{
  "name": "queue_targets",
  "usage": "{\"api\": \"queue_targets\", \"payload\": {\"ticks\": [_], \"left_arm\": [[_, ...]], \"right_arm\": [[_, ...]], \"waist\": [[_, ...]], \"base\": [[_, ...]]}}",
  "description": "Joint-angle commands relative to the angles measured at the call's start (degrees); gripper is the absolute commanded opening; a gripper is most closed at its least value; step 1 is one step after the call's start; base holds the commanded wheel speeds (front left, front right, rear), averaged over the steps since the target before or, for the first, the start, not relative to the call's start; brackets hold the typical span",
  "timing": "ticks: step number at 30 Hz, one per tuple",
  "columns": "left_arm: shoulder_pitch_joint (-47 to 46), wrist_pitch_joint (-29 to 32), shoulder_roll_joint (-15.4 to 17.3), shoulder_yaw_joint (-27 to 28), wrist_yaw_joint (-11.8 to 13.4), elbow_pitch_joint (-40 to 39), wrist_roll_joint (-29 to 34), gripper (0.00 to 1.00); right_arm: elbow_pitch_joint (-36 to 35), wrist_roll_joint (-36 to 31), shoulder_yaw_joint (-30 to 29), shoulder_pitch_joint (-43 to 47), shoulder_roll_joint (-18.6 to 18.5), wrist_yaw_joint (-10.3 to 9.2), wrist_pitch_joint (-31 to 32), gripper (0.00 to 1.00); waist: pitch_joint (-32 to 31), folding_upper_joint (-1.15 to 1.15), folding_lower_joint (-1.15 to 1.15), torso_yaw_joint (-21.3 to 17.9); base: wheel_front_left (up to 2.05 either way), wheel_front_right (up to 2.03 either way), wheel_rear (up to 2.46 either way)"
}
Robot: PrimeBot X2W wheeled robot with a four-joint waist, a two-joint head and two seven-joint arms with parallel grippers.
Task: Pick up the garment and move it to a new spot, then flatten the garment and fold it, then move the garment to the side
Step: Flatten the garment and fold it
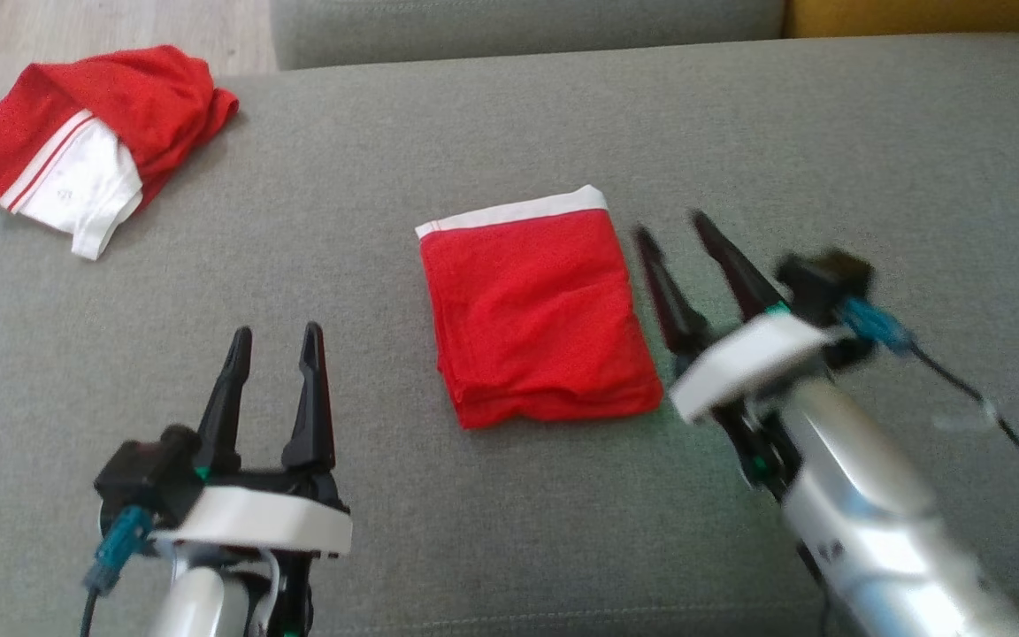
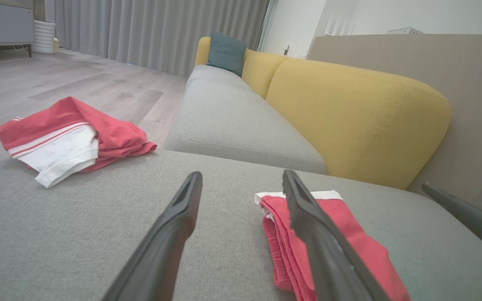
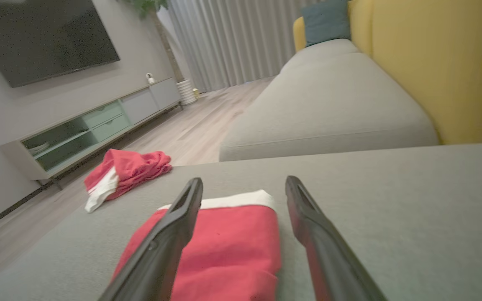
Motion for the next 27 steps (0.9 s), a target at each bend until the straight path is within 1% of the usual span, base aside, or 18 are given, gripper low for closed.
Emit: {"api": "queue_targets", "payload": {"ticks": [1,6,9,13,19,27], "left_arm": [[-0.73,-0.30,0.03,2.18,0.31,-1.85,0.68,1.00],[0.99,-0.30,-0.18,3.28,1.39,-1.72,1.54,1.00],[2.40,-0.30,-0.31,3.93,1.87,-1.65,1.81,1.00],[4.00,-0.30,-0.44,4.48,2.20,-1.57,2.23,1.00],[5.08,-0.30,-0.55,5.02,2.27,-1.38,2.88,1.00],[5.17,-0.30,-0.61,5.11,2.04,-1.19,3.75,1.00]], "right_arm": [[-2.31,-1.52,-1.12,1.65,0.84,0.40,-0.60,1.00],[-8.03,-8.49,-10.88,8.00,1.92,0.40,-0.60,1.00],[-10.95,-11.52,-14.71,11.37,2.45,0.40,-0.60,1.00],[-14.04,-14.53,-18.44,14.98,2.76,0.40,-0.61,1.00],[-16.99,-14.85,-20.02,18.17,2.83,0.40,-0.61,1.00],[-18.57,-15.06,-20.60,19.43,2.84,0.40,-0.16,1.00]], "waist": [[-0.38,0.00,0.00,-0.37],[-1.33,0.00,0.00,-1.12],[-1.98,0.00,0.00,-1.42],[-2.70,0.00,0.00,-1.54],[-3.42,0.00,0.00,-1.55],[-3.71,0.00,0.00,-1.74]], "base": [[0.00,0.00,0.00],[0.00,0.00,0.00],[0.00,0.00,0.00],[0.00,0.00,0.00],[0.00,0.00,0.00],[0.00,0.00,0.00]]}}
